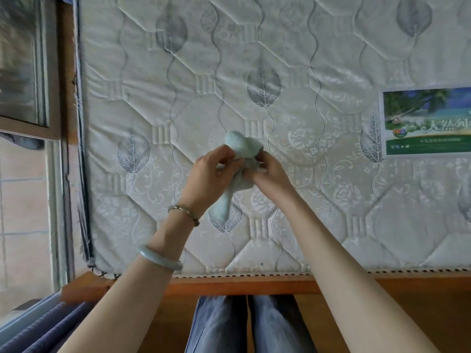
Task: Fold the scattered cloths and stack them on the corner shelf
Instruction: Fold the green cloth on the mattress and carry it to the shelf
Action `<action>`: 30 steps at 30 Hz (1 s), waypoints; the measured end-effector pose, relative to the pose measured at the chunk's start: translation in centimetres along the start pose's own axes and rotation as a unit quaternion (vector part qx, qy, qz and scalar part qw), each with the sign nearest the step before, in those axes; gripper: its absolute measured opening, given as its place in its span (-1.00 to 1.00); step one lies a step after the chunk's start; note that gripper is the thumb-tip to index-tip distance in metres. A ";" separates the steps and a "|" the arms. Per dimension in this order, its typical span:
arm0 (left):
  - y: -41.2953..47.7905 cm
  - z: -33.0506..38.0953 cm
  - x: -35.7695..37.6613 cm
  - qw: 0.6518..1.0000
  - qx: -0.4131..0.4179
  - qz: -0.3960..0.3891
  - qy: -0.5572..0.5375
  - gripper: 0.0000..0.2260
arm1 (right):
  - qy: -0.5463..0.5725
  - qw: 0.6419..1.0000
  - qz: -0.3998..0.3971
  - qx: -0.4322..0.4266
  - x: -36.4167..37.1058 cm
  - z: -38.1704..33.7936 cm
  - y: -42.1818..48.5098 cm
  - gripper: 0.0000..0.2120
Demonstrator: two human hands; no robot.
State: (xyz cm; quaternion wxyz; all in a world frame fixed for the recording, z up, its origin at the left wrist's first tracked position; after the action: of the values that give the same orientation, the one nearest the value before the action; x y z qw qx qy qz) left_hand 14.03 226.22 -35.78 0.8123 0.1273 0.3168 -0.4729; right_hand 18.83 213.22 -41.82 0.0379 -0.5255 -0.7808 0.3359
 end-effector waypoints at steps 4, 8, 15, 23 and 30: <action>-0.5 0.0 -0.3 1.000 0.005 -0.005 -0.025 -0.91 | -0.014 0.992 0.124 0.004 -1.6 0.4 0.0 -0.85; -0.7 -0.6 -1.3 1.000 0.000 -0.006 -0.030 -0.90 | 0.033 0.993 0.110 -0.002 -2.1 -0.6 -0.4 -0.92; -1.2 1.2 -2.6 0.997 0.071 -0.021 0.008 -0.95 | 0.030 0.997 0.069 -0.011 0.2 -2.1 -1.0 -0.80; 1.4 -0.2 -8.1 0.987 0.094 -0.023 0.126 -0.85 | -0.083 0.943 0.314 -0.069 -9.0 -3.9 -0.9 -0.71; 5.6 3.2 -15.9 0.980 0.085 0.143 0.108 -0.84 | -0.038 0.901 0.382 -0.202 -14.8 -13.7 -1.6 -0.67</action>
State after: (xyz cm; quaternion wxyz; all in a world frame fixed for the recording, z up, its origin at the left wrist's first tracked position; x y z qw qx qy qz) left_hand 14.49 238.39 -23.74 0.8189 0.2903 0.3393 -0.3605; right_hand 29.77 206.99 -25.96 -0.2299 -0.7669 -0.5716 0.1797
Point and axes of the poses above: each hand's wrist, its own y-axis towards the middle knuckle, its own x-axis out of the palm, z = x × y, the point moved 7 cm from there along y, towards the middle knuckle, and after that the axes turned 13 degrees about z, right-handed, at the moved point
